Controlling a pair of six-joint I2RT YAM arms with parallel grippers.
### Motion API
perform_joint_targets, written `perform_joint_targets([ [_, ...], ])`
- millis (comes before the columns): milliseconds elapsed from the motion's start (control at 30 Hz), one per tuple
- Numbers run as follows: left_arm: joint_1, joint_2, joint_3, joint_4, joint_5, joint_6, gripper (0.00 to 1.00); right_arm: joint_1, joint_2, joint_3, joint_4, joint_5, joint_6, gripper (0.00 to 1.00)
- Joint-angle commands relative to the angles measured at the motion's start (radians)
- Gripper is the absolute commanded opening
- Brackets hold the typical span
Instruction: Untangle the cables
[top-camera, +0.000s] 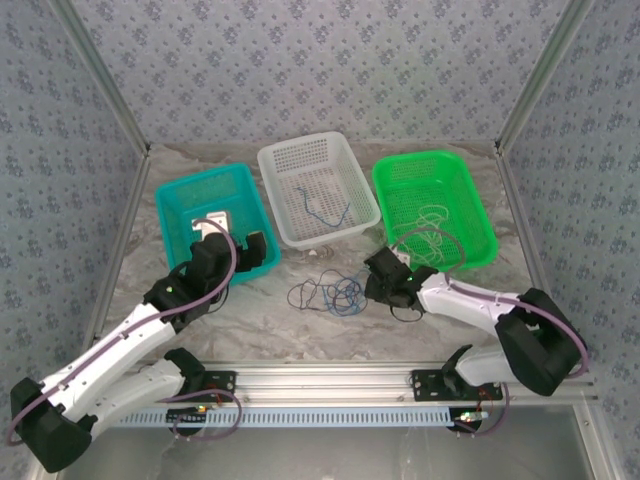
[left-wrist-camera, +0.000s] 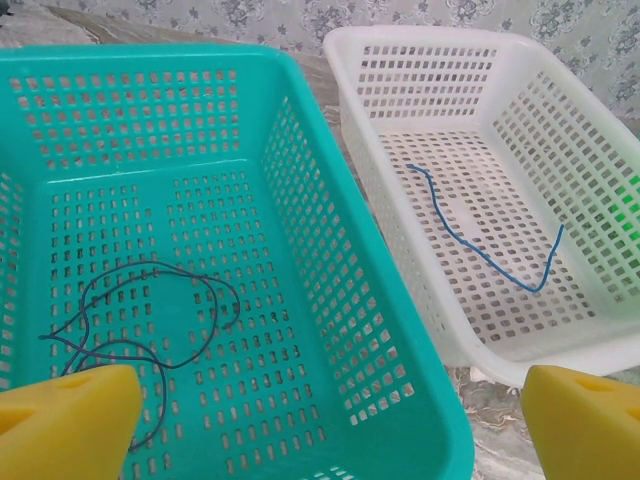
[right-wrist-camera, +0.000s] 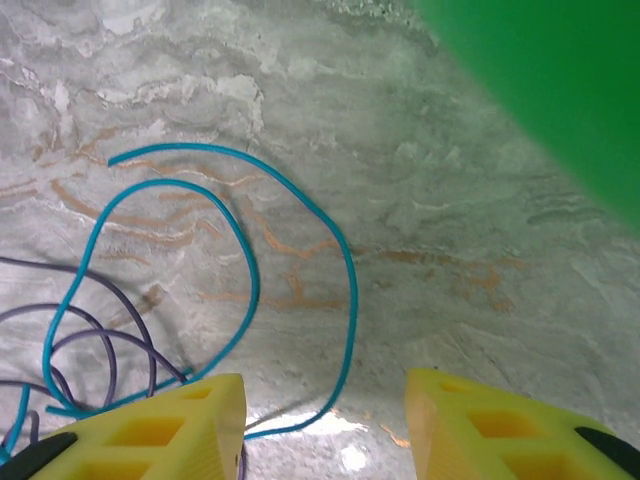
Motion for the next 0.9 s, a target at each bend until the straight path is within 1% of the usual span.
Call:
perform_joint_targets([
  [0,-0.008,-0.01,-0.006,0.028,-0.026,0.018,0.98,0.009,0.053,0.03,-0.058,0.009,0.035,0.47],
  [167,-0.008,-0.012,-0.01,0.026,-0.029,0.019,0.98,0.047,0.041,0.053,-0.104,0.076,0.056,0.49],
  [300,-0.009,-0.015,-0.015,0.022,-0.028,0.017,0.98,0.065,0.008,0.059,-0.129,0.117,0.069,0.56],
  [400,-0.008,-0.017,-0.02,0.022,-0.019,0.014,0.98,0.077,-0.018,0.065,-0.142,0.128,0.07,0.56],
  [533,-0.028,-0.017,-0.035,0.044,0.019,0.015,0.95,0.101,-0.031,0.073,-0.161,0.139,0.081,0.55],
  [567,-0.033,-0.017,-0.041,0.055,0.038,0.019,0.93,0.107,-0.031,0.074,-0.161,0.141,0.082,0.54],
  [667,-0.052,-0.001,-0.063,0.097,0.146,0.034,0.86,0.118,-0.039,0.073,-0.165,0.15,0.087,0.54],
  [733,-0.068,0.018,-0.072,0.119,0.232,0.043,0.78,0.118,-0.057,0.071,-0.17,0.156,0.087,0.55],
  [800,-0.09,0.045,-0.068,0.107,0.285,0.015,0.73,0.117,-0.082,0.069,-0.179,0.166,0.083,0.55],
  [867,-0.123,0.075,-0.062,0.101,0.342,-0.038,0.71,0.116,-0.111,0.067,-0.196,0.18,0.08,0.56],
])
